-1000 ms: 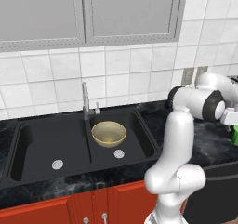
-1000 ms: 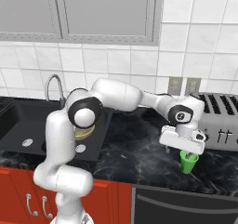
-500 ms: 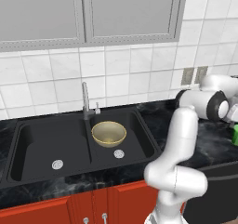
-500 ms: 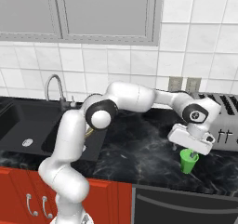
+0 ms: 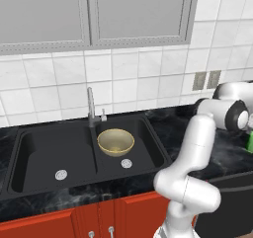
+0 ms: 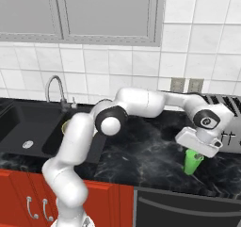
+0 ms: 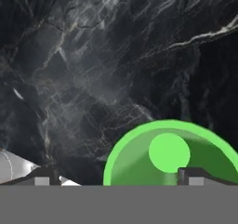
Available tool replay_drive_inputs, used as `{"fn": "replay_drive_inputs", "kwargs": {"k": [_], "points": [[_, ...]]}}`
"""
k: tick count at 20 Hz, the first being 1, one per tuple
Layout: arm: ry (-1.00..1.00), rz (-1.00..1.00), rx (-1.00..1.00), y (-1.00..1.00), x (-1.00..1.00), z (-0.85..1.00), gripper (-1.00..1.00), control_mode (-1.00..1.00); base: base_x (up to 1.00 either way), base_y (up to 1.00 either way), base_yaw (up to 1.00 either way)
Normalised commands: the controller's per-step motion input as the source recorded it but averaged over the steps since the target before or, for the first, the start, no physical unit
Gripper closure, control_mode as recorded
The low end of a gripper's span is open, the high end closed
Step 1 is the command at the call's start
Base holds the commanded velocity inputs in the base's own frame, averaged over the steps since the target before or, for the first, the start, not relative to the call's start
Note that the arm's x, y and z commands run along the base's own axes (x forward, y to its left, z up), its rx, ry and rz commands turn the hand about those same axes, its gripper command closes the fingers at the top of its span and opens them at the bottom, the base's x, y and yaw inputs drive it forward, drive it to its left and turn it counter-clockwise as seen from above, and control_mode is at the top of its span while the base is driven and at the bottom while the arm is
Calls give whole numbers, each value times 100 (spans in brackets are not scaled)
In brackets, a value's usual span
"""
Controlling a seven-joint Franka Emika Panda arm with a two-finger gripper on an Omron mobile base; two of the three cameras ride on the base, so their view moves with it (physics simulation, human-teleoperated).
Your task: Remove the mango and tomato from the sink. Then move the bowl and cup from the counter to the sink for washing.
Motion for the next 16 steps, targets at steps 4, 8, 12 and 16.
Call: {"fn": "replay_drive_inputs", "kwargs": {"k": [4,8,12,16], "points": [[-21,0,0,7,-2,-12,-100,-100,0,0,0],[-27,0,-3,21,-27,-20,-100,-100,0,0,0],[-31,-2,-15,36,-35,-21,-100,-100,0,0,0],[-12,-9,-24,40,-14,-10,100,-100,0,0,0]]}}
